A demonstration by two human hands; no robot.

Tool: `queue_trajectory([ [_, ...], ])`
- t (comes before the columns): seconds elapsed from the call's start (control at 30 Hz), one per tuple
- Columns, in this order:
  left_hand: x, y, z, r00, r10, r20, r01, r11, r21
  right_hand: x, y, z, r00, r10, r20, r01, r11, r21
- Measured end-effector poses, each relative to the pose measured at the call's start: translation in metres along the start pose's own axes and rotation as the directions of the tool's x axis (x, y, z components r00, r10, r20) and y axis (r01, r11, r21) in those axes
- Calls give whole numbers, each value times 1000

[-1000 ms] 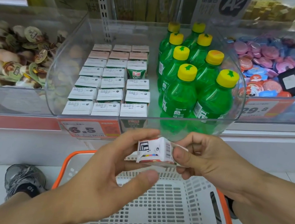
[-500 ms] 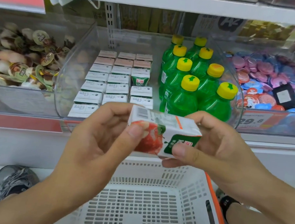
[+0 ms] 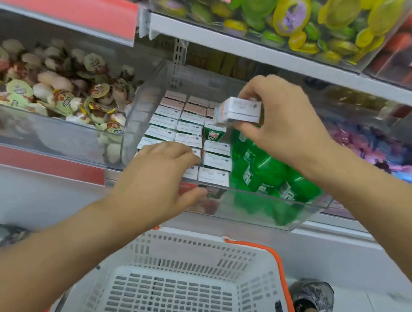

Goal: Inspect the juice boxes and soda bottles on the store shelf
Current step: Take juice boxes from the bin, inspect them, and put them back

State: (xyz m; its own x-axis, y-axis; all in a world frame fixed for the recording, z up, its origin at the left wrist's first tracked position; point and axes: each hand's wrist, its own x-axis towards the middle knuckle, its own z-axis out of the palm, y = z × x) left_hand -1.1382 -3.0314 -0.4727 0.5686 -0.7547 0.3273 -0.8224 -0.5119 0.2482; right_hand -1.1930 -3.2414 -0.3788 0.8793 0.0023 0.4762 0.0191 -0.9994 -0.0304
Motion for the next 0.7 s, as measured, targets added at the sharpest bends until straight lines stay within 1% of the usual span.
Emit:
queue_trajectory([
  [0.07,0,0,-1,1000,-4,7,4,1000,-2,12,4,7,991,39,128,-31,997,-67],
  [0.13,1,0,-3,999,-22,31,23,1000,-14,20,4,12,969,84,231,-64,994,-92],
  [0.27,3,0,-3,997,-43,65,44,999,-23,38,2,17,895,179,408,-156,984,-91],
  [0.37,5,0,-2,997,-51,56,52,999,-13,54,-1,20,787,244,567,-238,967,-86],
  [0.4,5,0,-1,997,-52,49,52,999,-9,58,-2,22,747,264,610,-295,954,-52],
  [0.5,5,0,0,998,-53,19,53,999,2,65,-1,25,636,305,709,-521,847,103],
  [0.6,5,0,3,999,-54,-4,54,999,4,64,0,27,561,305,770,-621,769,148],
  [0.7,4,0,4,998,-59,-23,58,998,-9,57,-4,32,456,269,848,-698,700,154],
])
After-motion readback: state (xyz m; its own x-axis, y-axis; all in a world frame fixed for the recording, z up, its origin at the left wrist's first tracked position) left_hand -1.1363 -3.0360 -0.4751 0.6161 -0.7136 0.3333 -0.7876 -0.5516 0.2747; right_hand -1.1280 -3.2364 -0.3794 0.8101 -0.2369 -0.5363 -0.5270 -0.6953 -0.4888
